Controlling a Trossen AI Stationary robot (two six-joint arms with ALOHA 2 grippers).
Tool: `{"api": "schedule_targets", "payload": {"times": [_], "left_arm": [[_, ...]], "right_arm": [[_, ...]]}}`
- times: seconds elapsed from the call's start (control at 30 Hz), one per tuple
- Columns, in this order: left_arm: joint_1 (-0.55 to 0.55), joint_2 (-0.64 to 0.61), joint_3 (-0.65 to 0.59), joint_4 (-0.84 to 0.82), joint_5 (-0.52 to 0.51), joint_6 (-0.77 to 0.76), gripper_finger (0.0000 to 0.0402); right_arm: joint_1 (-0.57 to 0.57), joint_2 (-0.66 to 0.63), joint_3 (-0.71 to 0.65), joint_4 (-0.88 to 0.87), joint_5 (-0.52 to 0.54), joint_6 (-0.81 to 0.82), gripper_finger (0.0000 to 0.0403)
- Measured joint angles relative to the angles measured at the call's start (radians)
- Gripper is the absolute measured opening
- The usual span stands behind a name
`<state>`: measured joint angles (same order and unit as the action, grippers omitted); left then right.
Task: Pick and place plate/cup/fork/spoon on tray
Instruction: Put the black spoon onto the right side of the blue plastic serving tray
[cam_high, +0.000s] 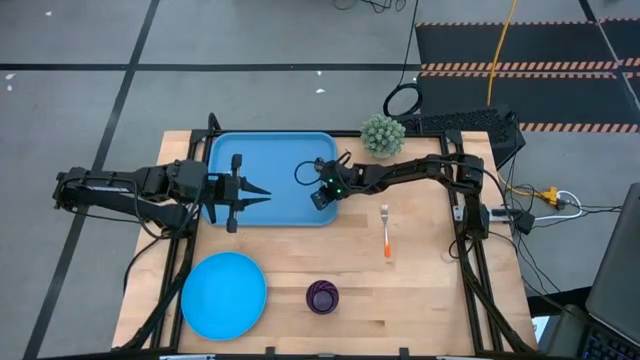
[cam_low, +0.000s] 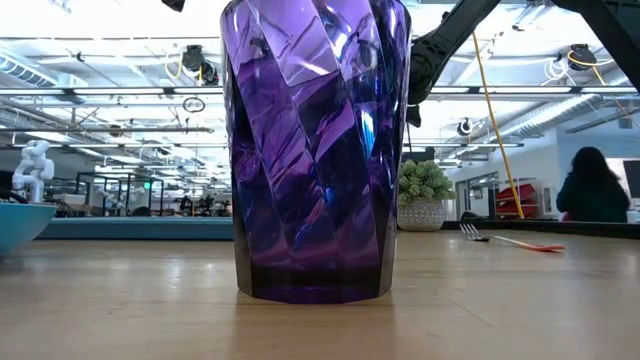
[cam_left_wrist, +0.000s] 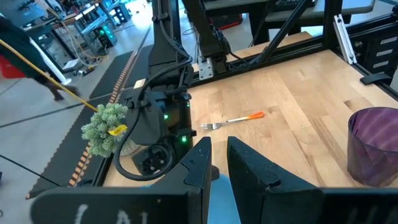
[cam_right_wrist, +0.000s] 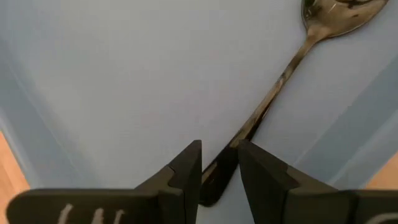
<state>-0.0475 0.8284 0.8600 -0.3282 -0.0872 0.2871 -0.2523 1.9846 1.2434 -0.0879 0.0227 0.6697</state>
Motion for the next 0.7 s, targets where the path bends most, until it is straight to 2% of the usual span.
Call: {"api": "schedule_targets", "payload": {"times": [0.7], "left_arm": [[0.000,0.000,0.000,-0.006,0.000,0.011,0.0056]], "right_arm": [[0.019,0.000,0.000,-0.029,-0.014,-0.070,0.0100]]}}
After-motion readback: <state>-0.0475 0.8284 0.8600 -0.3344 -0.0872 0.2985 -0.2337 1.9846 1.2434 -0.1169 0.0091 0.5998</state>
